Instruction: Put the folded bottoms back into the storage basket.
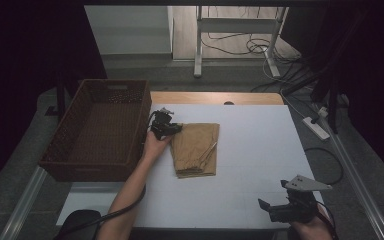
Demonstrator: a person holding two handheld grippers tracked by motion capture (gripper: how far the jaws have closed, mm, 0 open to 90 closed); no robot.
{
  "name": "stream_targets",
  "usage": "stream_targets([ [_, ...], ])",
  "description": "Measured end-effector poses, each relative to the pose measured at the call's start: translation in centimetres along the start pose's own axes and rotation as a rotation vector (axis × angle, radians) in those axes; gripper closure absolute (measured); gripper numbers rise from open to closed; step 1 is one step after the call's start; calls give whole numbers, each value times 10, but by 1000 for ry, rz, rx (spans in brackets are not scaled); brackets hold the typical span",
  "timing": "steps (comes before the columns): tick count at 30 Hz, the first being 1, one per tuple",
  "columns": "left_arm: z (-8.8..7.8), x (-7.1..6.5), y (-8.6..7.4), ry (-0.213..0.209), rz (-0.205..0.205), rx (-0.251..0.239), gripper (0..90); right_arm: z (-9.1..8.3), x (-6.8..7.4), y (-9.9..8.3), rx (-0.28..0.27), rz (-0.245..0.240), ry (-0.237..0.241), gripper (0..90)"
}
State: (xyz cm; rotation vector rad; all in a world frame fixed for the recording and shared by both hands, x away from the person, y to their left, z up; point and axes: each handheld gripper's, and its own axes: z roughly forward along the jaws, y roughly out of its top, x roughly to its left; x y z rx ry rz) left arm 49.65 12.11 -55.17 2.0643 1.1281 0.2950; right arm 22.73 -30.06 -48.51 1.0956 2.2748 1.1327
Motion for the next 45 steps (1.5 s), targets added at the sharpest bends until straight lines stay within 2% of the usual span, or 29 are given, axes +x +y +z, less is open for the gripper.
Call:
stream_targets([
  [6,0,-3,-1,18,9,-7,748,-1,1,4,-41,-8,13,6],
  [11,0,-3,-1,21,9,-9,747,1,6,8,-75,-34,43,7],
  [17,0,-3,-2,19,8,-10,747,8,9,12,-75,-61,73,7],
  [24,0,-3,-2,22,7,-13,746,15,11,17,-80,-48,108,7],
  [28,0,-5,-3,42,23,-14,742,20,13,20,-77,-39,125,7],
  [37,0,-6,-3,47,23,-17,739,36,19,26,-42,-57,167,7],
  [45,0,-7,-3,54,31,-16,736,48,23,32,-41,-61,206,6],
])
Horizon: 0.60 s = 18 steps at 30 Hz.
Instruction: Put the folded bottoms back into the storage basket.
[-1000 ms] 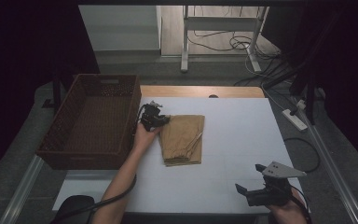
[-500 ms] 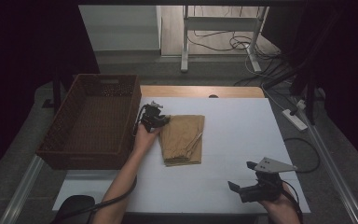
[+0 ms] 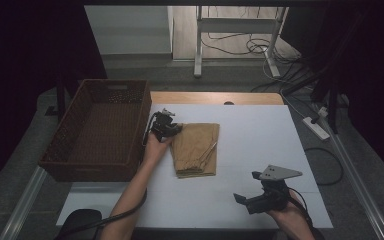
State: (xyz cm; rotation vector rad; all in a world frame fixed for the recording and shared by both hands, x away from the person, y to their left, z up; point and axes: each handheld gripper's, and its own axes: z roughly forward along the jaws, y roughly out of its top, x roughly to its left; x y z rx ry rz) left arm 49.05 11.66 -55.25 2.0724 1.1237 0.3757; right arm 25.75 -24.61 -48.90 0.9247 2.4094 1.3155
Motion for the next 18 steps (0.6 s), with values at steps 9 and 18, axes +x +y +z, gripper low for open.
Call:
stream_targets([
  [9,0,0,0,-2,-2,-1,736,15,-4,6,27,-2,-4,6],
  [18,0,0,0,-2,-2,-3,736,33,-3,18,40,-4,-23,6],
])
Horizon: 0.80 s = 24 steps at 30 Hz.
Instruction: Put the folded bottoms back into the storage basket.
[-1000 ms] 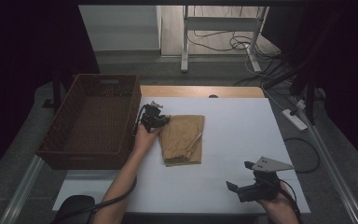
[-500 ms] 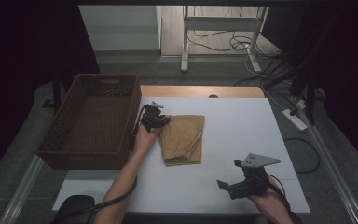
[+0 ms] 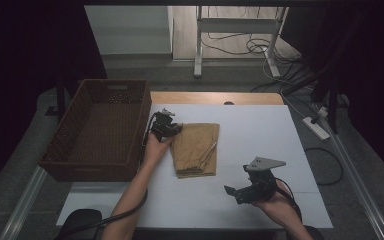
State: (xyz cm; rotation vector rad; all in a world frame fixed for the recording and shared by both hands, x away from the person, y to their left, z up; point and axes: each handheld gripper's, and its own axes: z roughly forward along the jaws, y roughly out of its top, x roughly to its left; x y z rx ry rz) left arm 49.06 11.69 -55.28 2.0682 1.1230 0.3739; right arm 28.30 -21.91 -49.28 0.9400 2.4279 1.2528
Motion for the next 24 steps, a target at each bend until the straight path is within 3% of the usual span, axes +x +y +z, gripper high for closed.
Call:
stream_targets([
  [8,0,0,0,4,2,0,736,20,2,9,40,-35,6,6],
  [15,0,-1,0,9,6,-1,735,34,4,14,69,-48,30,6],
  [24,0,-1,0,6,3,0,733,57,12,29,108,-102,73,7],
])
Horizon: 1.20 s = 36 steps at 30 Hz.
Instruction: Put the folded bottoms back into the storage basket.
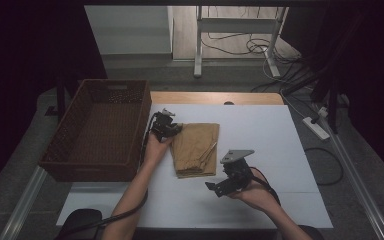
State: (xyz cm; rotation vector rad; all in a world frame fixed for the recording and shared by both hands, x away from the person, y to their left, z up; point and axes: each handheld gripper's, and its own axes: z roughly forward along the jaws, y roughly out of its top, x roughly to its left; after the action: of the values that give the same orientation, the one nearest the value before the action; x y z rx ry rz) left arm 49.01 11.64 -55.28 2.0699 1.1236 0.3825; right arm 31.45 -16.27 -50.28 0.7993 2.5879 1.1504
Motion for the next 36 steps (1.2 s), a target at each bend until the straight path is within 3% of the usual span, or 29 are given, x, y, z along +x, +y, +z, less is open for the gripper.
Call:
stream_targets([
  [5,0,1,0,-3,-2,0,735,14,-2,11,17,-8,29,7],
  [11,0,1,0,-7,-5,0,735,30,-4,22,43,-52,43,7],
  [26,0,1,0,-8,-6,0,736,73,1,50,84,-122,91,49],
  [32,0,1,0,-7,-6,-1,736,99,8,52,171,-231,111,32],
  [35,0,1,0,-6,-5,-1,736,106,8,50,194,-250,110,47],
  [36,0,0,0,-3,-3,-2,736,110,9,47,218,-307,84,75],
])
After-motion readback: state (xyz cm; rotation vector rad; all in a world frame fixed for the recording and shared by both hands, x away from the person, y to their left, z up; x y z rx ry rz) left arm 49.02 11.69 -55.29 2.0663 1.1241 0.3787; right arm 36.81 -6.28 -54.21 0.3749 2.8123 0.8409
